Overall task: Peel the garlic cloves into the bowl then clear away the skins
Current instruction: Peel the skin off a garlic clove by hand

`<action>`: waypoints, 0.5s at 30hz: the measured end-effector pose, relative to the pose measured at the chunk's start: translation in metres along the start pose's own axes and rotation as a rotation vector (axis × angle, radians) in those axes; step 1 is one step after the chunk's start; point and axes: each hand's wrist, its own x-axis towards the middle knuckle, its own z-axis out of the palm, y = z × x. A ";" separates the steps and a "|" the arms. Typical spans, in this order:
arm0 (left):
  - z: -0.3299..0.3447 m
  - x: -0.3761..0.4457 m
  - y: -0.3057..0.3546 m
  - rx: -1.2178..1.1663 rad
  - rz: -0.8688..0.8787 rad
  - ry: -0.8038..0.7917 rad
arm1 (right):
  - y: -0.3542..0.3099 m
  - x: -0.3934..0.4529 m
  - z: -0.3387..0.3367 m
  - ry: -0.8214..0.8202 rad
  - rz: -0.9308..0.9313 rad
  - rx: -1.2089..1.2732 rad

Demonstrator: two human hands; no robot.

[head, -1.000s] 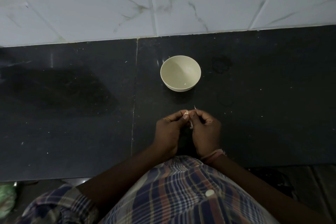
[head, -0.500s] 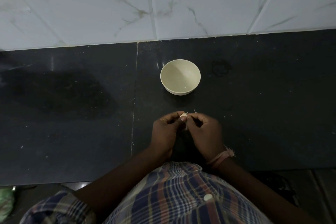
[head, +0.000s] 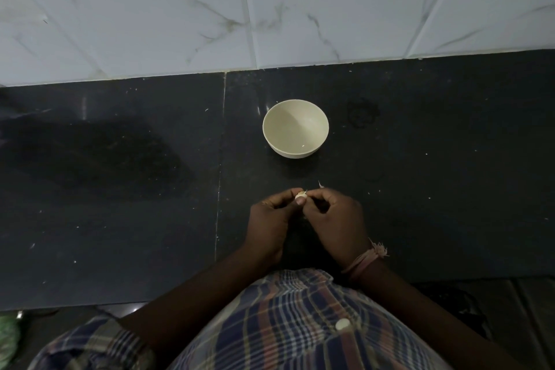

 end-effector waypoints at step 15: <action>0.001 0.002 -0.005 -0.017 -0.042 -0.058 | -0.002 -0.005 0.008 0.062 -0.014 -0.116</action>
